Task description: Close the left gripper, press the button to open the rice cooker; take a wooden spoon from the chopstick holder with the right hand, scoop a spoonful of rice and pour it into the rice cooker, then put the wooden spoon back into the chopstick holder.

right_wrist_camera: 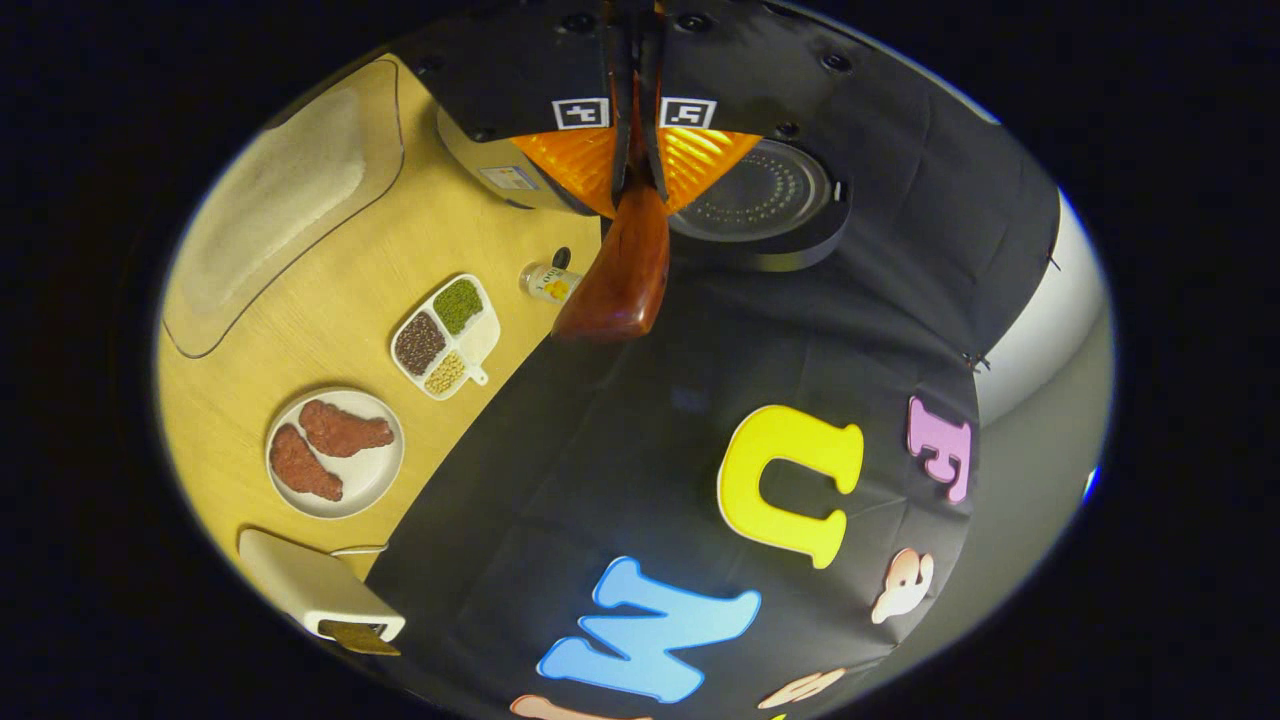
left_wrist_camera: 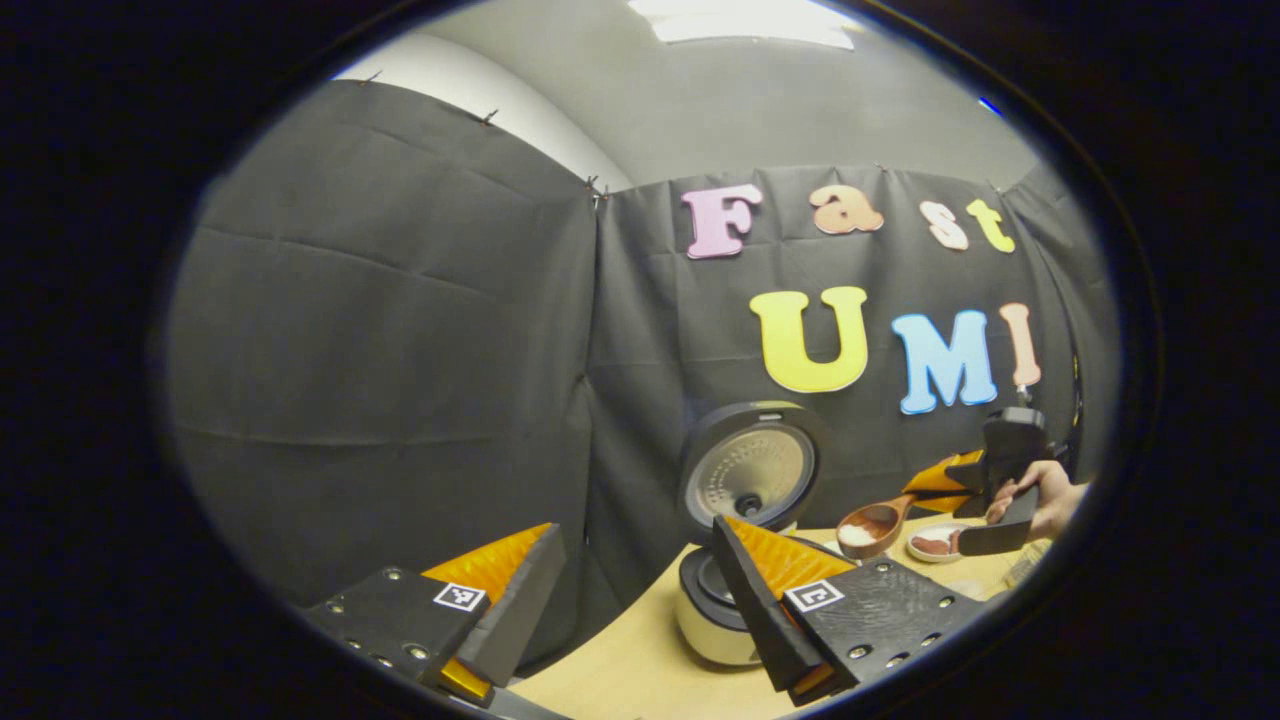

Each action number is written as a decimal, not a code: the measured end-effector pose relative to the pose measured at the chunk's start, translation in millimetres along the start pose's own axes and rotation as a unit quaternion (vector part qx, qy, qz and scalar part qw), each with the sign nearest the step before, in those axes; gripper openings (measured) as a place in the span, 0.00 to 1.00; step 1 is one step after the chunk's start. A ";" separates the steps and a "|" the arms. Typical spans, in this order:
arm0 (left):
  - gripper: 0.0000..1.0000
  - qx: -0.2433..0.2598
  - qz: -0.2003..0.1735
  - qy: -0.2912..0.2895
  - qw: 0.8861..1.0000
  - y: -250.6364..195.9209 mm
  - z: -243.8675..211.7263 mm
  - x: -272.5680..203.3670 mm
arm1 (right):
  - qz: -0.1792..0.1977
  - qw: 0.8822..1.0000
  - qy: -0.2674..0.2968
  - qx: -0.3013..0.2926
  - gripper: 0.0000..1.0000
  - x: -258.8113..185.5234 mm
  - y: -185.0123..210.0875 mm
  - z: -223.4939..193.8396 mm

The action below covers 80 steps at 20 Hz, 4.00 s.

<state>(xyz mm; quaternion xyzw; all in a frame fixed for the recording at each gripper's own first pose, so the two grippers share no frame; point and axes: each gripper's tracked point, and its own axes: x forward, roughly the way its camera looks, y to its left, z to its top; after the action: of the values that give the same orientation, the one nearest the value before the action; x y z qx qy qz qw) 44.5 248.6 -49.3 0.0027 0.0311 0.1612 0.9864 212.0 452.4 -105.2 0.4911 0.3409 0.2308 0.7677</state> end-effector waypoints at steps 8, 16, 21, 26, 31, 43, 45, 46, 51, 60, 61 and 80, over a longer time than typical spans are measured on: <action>0.89 -0.007 0.037 0.015 0.999 31.0 -16.3 -8.0 | -0.001 0.984 0.036 -0.177 0.04 48.4 16.7 -66.0; 0.89 -0.013 0.054 0.020 0.998 39.0 -23.9 -15.2 | 0.005 0.915 0.059 -0.398 0.04 58.5 21.0 -107.3; 0.89 -0.018 0.058 0.021 0.998 39.7 -26.2 -17.2 | 0.019 0.855 0.048 -0.515 0.04 55.1 29.7 -112.6; 0.89 -0.020 0.060 0.019 0.998 39.1 -27.1 -17.3 | 0.040 0.772 0.012 -0.635 0.04 50.9 49.7 -120.3; 0.89 -0.024 0.062 0.018 0.998 40.5 -29.2 -19.0 | 0.057 0.695 -0.019 -0.717 0.00 40.5 64.1 -124.0; 0.89 -0.025 0.044 0.008 0.999 27.1 -21.7 -12.3 | 0.052 0.836 0.010 -0.545 0.05 29.3 62.5 -91.0; 0.89 -0.025 0.035 0.006 0.999 19.4 -18.4 -11.3 | 0.047 0.877 0.013 -0.478 0.07 22.7 60.1 -75.2; 0.91 -0.025 0.029 0.004 0.999 14.6 -16.3 -9.8 | 0.045 0.892 0.011 -0.449 0.07 20.7 58.3 -66.5; 0.95 -0.023 -0.005 -0.003 1.000 -13.6 -6.4 -0.6 | 0.023 0.934 -0.020 -0.356 0.05 -7.9 46.4 -13.3; 0.90 -0.026 -0.073 -0.018 0.997 -77.5 9.5 20.2 | -0.049 0.939 -0.103 -0.325 0.00 -84.9 -5.1 85.8; 0.90 -0.026 -0.079 -0.020 0.996 -85.0 12.8 21.5 | -0.059 0.939 -0.110 -0.321 0.04 -94.5 -13.5 97.5; 0.92 -0.029 -0.163 -0.033 0.986 -196.9 37.6 18.3 | -0.230 0.908 -0.216 -0.274 0.04 -275.5 -162.3 226.3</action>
<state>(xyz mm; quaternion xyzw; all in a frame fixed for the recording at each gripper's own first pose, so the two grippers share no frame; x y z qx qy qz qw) 126.7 67.9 -15.9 -0.0261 -0.0062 -0.0011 0.9996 202.9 60.8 -106.9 0.2074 0.1934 0.0202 0.9587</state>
